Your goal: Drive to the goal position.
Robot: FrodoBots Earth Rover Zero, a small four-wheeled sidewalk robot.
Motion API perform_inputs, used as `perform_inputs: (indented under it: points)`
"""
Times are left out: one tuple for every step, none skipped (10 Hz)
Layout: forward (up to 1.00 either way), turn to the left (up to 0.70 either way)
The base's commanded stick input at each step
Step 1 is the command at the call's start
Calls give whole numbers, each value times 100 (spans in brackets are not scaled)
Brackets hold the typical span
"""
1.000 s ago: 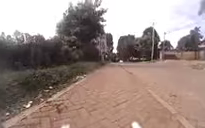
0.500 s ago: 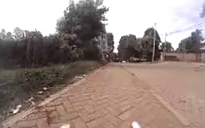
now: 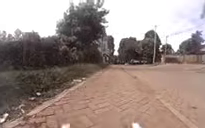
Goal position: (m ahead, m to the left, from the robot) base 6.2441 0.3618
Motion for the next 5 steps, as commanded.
perform_inputs:
  points:
    - [50, 0]
    - [50, 0]
    - [50, 0]
    - [50, 0]
    - [50, 0]
